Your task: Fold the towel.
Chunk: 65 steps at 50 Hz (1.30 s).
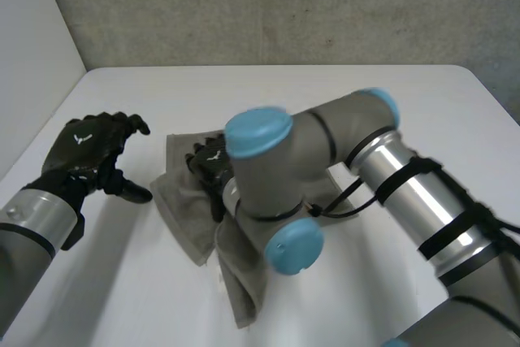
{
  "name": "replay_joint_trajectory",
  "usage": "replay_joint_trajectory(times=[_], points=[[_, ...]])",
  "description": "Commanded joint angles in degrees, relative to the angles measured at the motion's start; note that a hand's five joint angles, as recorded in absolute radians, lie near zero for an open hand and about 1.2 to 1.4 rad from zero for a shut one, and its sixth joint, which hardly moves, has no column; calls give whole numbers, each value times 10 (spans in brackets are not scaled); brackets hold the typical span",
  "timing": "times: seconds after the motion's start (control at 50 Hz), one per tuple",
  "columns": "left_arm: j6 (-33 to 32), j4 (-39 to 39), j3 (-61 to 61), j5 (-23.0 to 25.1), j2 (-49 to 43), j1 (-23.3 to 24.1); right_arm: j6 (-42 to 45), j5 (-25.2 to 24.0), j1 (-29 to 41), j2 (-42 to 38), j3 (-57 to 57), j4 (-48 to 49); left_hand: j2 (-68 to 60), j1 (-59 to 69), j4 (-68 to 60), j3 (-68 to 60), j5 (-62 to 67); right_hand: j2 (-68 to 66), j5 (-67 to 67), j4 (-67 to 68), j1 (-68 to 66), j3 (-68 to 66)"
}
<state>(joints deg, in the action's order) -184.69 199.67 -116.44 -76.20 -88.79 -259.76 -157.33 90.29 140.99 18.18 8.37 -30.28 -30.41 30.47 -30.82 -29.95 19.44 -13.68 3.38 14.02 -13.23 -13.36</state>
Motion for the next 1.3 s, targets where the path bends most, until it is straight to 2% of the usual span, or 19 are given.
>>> replay_joint_trajectory(times=[0.02, 0.2, 0.24, 0.26, 0.3, 0.32, 0.4, 0.54, 0.64, 0.72, 0.82, 0.86, 0.9, 0.96, 1.0, 1.02, 1.06, 1.16, 1.3], points=[[-2, -14, -20, -2, -2, 16, -30, -41, -49, 103, 108, -48, 0, -1, 4, -5, 10, -3, 6, -1, -7, -6], [-3, -28, -25, -2, -27, 52, -28, -54, -75, 229, 283, -36, -109, 109, -105, -114, 119, -33, 36, 30, -37, -36], [-3, -31, -21, -3, -49, 67, -26, -61, -80, 278, 372, -1, -121, 120, -117, -126, 131, -33, 36, 30, -37, -36], [-3, -32, -21, -3, -49, 67, -26, -61, -80, 278, 372, -1, -121, 120, -117, -126, 131, -33, 36, 30, -37, -36], [-4, -32, -17, -3, -67, 80, -18, -66, -84, 327, 467, 56, -144, 144, -140, -149, 154, -33, 36, 30, -37, -36], [-4, -32, -17, -3, -67, 80, -18, -66, -84, 327, 467, 57, -145, 144, -140, -149, 154, -33, 36, 30, -37, -36], [-4, -32, -5, -3, -98, 103, 22, -68, -84, 390, 586, 124, -148, 147, -144, -153, 158, -33, 36, 30, -37, -36], [-10, -32, 26, -11, -148, 132, 72, -66, -82, 414, 687, 171, -109, 109, -105, -114, 119, -30, 33, 26, -34, -33], [-38, -31, 48, -14, -184, 138, 80, -69, -77, 414, 726, 218, -7, 6, -3, -11, 16, -26, 29, 23, -31, -29], [-59, -30, 73, -37, -217, 151, 80, -74, -76, 413, 759, 258, 55, -56, 59, 51, -46, -30, 33, 26, -34, -33], [-62, -30, 89, -71, -237, 157, 81, -70, -70, 406, 782, 284, 61, -61, 65, 56, -51, -38, 41, 35, -42, -41], [-62, -30, 94, -77, -242, 159, 81, -67, -70, 402, 786, 296, 59, -60, 63, 54, -49, -62, 65, 58, -66, -65], [-62, -30, 97, -83, -251, 166, 81, -64, -70, 391, 791, 319, 59, -60, 63, 54, -49, -174, 177, 170, -178, -177], [-62, -30, 98, -83, -255, 169, 81, -62, -70, 388, 792, 327, 57, -58, 61, 53, -48, -237, 240, 233, -241, -240], [-62, -26, 100, -84, -259, 172, 80, -56, -75, 382, 791, 340, 52, -53, 56, 48, -43, -457, 460, 454, -462, -460], [-62, -26, 100, -84, -259, 172, 80, -56, -75, 382, 791, 340, 52, -53, 56, 48, -43, -459, 462, 455, -463, -462], [-62, -25, 103, -86, -260, 172, 80, -36, -81, 385, 790, 349, 42, -43, 46, 38, -32, -661, 664, 658, -666, -664], [-64, -24, 111, -96, -259, 173, 79, 7, -95, 396, 790, 370, 17, -18, 21, 12, -7, -663, 666, 660, -668, -666], [-74, -24, 123, -100, -271, 174, 83, 23, -153, 419, 789, 381, -67, 67, -63, -72, 77, -663, 666, 660, -668, -666]])
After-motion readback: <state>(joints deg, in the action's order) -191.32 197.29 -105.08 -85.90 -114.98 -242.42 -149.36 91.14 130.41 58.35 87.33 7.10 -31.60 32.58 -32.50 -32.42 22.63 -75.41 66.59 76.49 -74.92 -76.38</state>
